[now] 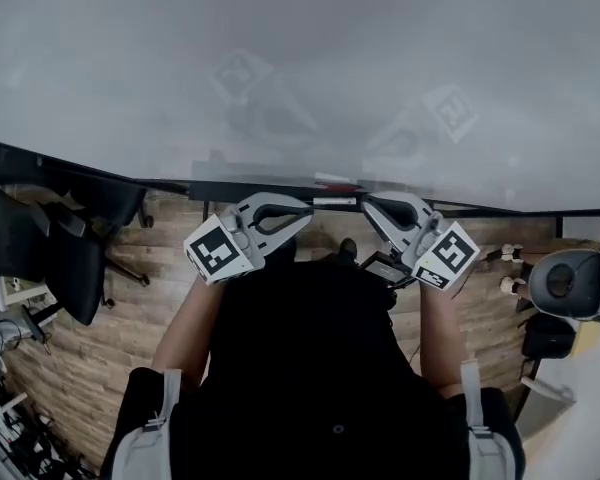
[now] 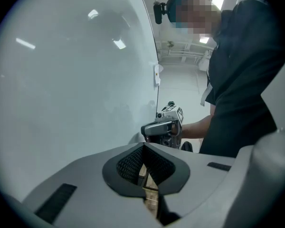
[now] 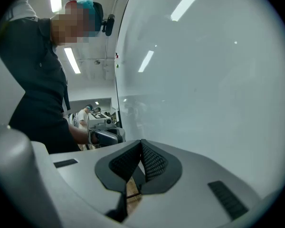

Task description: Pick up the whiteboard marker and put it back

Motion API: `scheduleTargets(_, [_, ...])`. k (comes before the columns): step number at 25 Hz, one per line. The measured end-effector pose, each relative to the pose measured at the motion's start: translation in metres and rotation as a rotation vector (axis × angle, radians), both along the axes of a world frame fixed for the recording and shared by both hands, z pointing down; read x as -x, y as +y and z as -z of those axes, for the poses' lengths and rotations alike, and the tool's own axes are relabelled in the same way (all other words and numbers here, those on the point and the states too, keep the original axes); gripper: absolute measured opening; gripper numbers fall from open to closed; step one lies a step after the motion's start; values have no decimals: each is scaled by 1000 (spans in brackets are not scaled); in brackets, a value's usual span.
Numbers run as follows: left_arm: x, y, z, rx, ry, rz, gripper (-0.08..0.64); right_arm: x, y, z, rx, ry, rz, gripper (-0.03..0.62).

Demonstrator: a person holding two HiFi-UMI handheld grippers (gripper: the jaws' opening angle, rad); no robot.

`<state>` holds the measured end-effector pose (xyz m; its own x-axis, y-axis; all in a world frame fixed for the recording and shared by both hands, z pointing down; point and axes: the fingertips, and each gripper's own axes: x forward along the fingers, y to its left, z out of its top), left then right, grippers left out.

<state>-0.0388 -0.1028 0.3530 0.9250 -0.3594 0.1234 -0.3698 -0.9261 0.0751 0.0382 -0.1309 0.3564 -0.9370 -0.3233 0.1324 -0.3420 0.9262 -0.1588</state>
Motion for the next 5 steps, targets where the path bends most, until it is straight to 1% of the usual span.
scheduleTargets(3, [7,-3,-5,90,58,-6,12,-4,-1,-3,14,7,-56,18])
scheduleTargets(5, [13,-5,-8,121,80,5,12,-5,-1,-4,23,12,-89,18])
